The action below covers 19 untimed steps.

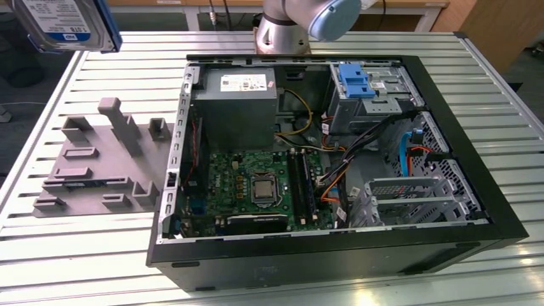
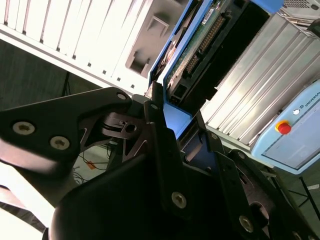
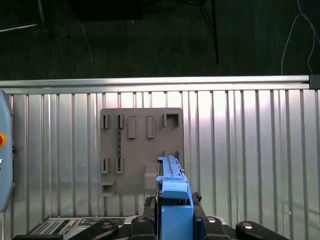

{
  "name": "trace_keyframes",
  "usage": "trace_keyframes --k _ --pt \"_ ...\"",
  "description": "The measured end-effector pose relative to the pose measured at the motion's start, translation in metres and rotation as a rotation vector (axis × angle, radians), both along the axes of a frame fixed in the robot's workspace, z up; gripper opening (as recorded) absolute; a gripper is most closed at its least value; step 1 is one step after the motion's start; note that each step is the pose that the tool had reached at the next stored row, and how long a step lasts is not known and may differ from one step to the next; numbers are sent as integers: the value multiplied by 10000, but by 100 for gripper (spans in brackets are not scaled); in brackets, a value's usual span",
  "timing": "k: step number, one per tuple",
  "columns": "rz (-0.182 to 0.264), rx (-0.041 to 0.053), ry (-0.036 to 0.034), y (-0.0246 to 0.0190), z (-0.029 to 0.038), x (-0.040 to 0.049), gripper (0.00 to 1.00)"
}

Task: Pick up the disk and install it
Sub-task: 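Pick up the disk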

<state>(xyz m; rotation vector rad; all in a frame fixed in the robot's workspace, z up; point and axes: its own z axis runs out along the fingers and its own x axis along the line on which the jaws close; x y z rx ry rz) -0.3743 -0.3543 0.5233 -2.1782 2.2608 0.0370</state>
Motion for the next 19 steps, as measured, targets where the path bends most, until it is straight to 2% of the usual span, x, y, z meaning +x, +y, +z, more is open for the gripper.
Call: trace_keyframes --k 5,19 --pt "1 0 0 -30 0 6 36" --pt "1 0 0 -32 0 101 36"
